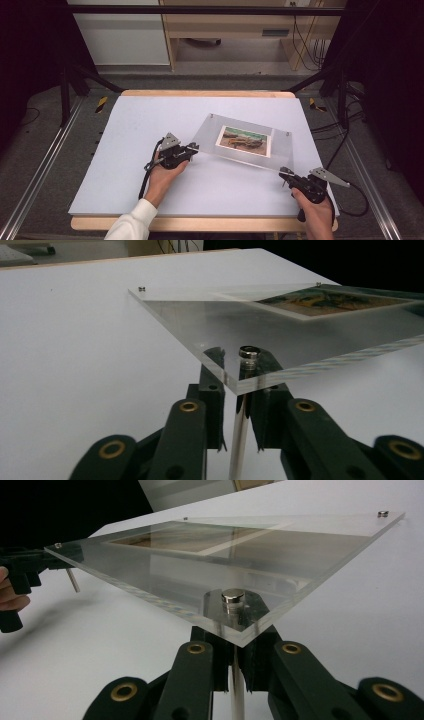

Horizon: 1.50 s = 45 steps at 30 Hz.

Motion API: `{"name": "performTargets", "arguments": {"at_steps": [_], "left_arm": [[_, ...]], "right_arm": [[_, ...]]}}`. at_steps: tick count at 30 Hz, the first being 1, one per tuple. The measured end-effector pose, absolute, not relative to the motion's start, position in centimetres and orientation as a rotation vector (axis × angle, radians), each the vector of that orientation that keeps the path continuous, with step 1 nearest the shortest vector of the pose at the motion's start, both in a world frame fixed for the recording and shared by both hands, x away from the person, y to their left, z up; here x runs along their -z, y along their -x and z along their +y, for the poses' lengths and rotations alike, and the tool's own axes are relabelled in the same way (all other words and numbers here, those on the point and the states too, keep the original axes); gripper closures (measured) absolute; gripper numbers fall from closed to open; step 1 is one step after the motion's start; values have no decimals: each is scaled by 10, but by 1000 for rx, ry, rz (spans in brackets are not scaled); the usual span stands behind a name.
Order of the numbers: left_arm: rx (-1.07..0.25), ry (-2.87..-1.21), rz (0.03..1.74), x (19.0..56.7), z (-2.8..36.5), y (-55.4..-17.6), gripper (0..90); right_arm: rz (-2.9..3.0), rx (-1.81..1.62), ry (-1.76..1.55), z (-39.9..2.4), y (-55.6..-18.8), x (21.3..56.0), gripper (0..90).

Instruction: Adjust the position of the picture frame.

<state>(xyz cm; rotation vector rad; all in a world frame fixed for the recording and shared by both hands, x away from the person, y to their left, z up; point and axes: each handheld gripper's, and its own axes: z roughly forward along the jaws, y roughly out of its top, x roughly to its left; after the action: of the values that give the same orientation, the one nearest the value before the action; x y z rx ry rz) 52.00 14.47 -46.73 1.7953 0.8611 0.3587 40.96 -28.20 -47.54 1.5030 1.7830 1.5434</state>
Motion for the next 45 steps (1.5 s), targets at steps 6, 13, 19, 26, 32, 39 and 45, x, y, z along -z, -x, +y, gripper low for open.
{"name": "performTargets", "arguments": {"at_steps": [6,13,19,26,32,39,45], "left_arm": [[-376,-1789,870,463,141,-519,836],[-363,-1780,894,458,140,-521,837],[-355,-1797,892,456,140,-522,837],[-345,-1821,885,456,140,-523,836],[-319,-1820,895,457,140,-526,783],[-346,-1838,873,456,136,-527,837],[-352,-1794,850,450,139,-520,841]], "right_arm": [[1760,-1542,-1499,-282,-408,474,812],[1719,-1419,-1453,-280,-405,468,717],[1733,-1476,-1465,-280,-407,466,776],[1764,-1480,-1476,-280,-410,465,846],[1770,-1469,-1485,-279,-410,466,848],[1779,-1461,-1490,-279,-410,466,848],[1764,-1412,-1426,-278,-408,459,849]]}}
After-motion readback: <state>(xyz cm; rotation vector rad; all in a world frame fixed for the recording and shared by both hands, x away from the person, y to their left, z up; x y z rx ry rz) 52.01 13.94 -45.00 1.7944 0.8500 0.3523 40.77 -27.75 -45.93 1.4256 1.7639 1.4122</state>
